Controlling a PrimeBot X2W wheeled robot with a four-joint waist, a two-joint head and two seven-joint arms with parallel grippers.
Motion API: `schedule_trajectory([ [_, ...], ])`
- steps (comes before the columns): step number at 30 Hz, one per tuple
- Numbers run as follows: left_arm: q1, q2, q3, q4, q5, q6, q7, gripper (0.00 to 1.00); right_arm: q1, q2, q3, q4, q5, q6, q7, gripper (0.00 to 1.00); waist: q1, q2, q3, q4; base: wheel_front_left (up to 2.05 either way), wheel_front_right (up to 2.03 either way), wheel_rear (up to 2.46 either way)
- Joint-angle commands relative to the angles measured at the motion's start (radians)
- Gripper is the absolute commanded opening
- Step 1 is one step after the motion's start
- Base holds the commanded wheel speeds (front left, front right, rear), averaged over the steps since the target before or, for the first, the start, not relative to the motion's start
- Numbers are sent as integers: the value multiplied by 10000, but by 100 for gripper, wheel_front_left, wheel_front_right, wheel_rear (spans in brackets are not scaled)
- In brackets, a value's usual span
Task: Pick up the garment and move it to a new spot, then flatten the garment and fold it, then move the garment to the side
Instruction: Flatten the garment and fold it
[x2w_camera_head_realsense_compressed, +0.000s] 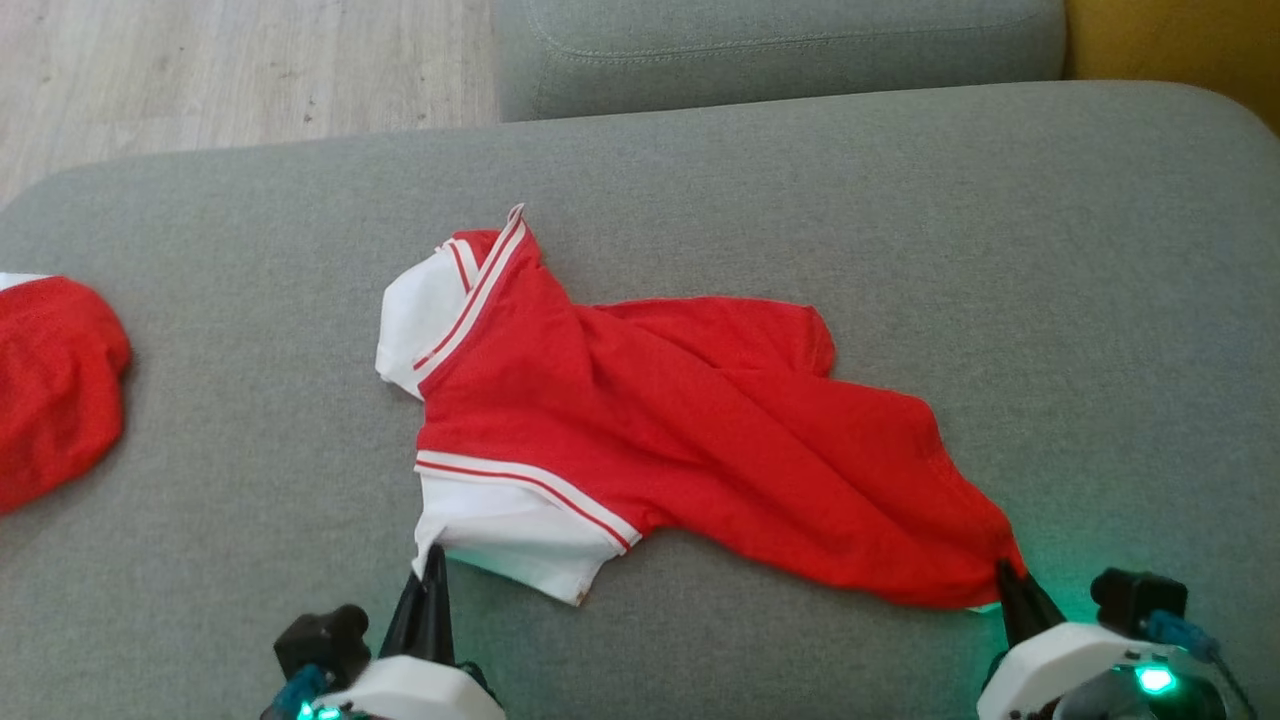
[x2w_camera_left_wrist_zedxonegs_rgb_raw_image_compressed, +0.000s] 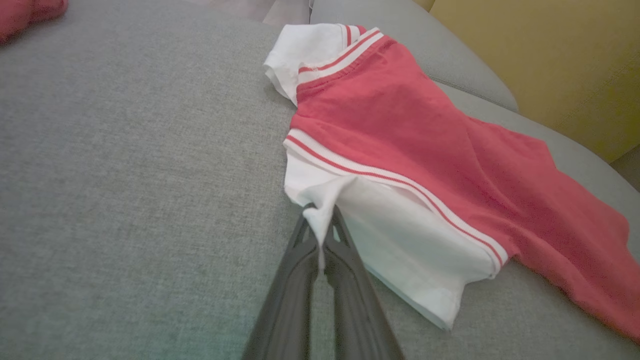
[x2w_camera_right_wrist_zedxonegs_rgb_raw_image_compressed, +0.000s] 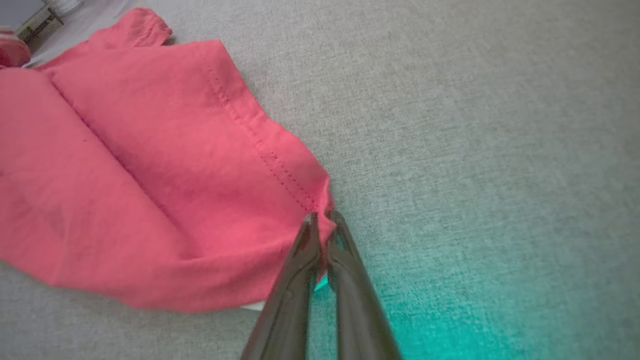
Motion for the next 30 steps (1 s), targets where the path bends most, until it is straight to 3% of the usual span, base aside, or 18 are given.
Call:
schedule_trajectory([
  [1, -395, 181, 391, -380, 66, 83, -132, 0, -390, -91, 308, -115, 256, 75, -1, 0, 0, 0, 2, 8, 0, 0, 0],
  [6, -420, 326, 493, -834, 147, 161, -220, 0, -581, -91, 568, -307, 1005, 75, -34, 0, 0, 0, -91, -18, 0, 0, 0],
  [12, -523, 609, 644, -1628, 332, 252, -306, 0, -671, -91, 807, -1418, 1700, 75, 62, 0, 0, 0, -346, -49, 0, 0, 0],
  [21, -1501, 1832, 1112, -4457, 799, 439, 349, 0, -916, -128, 520, -5181, 2292, 75, 1143, 0, 0, 0, -978, 138, 0, 0, 0],
  [30, -4465, 3426, 1707, -7891, 1367, 412, 2628, 0, -2174, -118, -621, -9329, 2698, 75, 2664, 0, 0, 0, -1348, 355, 0, 0, 0],
])
